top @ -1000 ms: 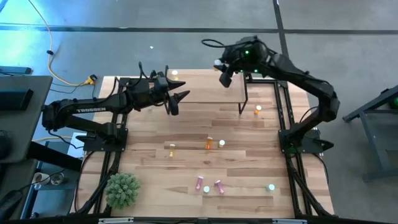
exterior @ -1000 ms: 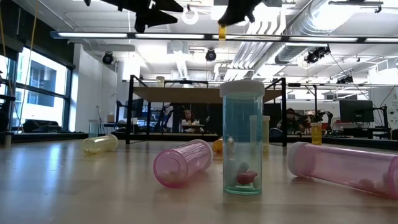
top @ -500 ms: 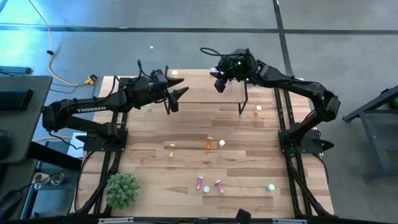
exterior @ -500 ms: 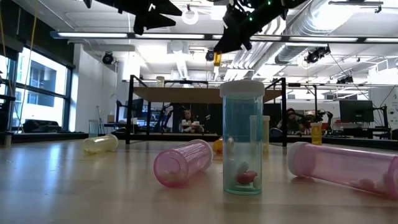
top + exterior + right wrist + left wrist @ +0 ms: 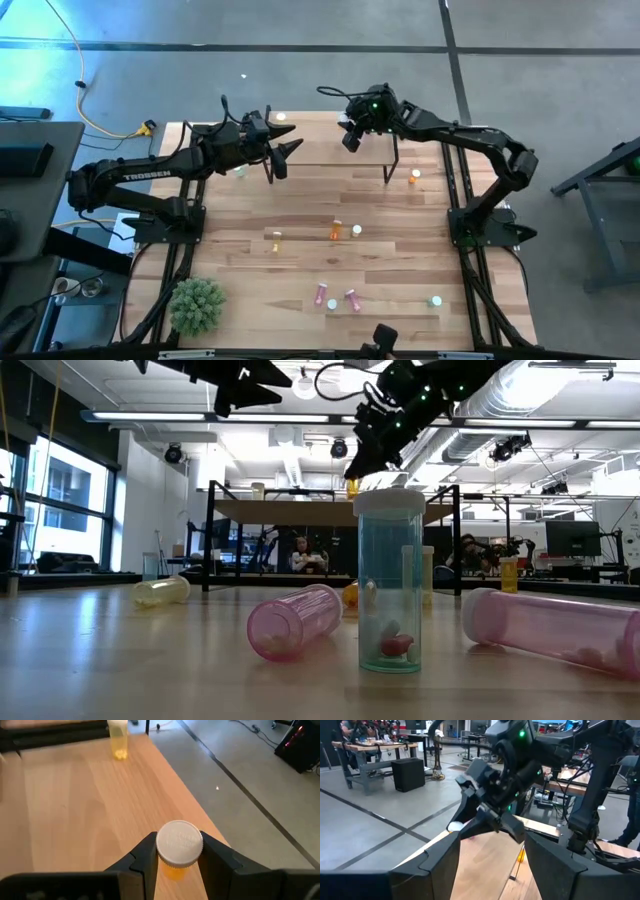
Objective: Pick and place medicine bottles onto shelf by color
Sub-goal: Put the bottom left orange pill bottle on the shelf
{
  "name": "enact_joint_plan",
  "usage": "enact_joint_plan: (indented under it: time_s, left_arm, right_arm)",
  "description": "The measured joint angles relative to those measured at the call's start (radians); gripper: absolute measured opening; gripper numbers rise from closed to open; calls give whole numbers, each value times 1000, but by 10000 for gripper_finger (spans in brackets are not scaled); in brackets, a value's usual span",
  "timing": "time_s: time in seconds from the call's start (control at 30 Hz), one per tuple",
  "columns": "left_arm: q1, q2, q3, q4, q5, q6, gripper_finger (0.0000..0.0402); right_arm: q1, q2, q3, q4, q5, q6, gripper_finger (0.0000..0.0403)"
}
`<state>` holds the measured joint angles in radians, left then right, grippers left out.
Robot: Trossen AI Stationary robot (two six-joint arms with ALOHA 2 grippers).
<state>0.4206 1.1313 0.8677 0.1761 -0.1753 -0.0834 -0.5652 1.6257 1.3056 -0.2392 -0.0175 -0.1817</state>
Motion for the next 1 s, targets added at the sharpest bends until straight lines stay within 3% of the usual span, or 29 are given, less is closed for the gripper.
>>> enact_joint_plan:
  time_s: [1.0]
  left_arm:
    - [0,0,0,-8,0,8,213]
  right_arm:
    - [-5,63,1,14,66,73,108]
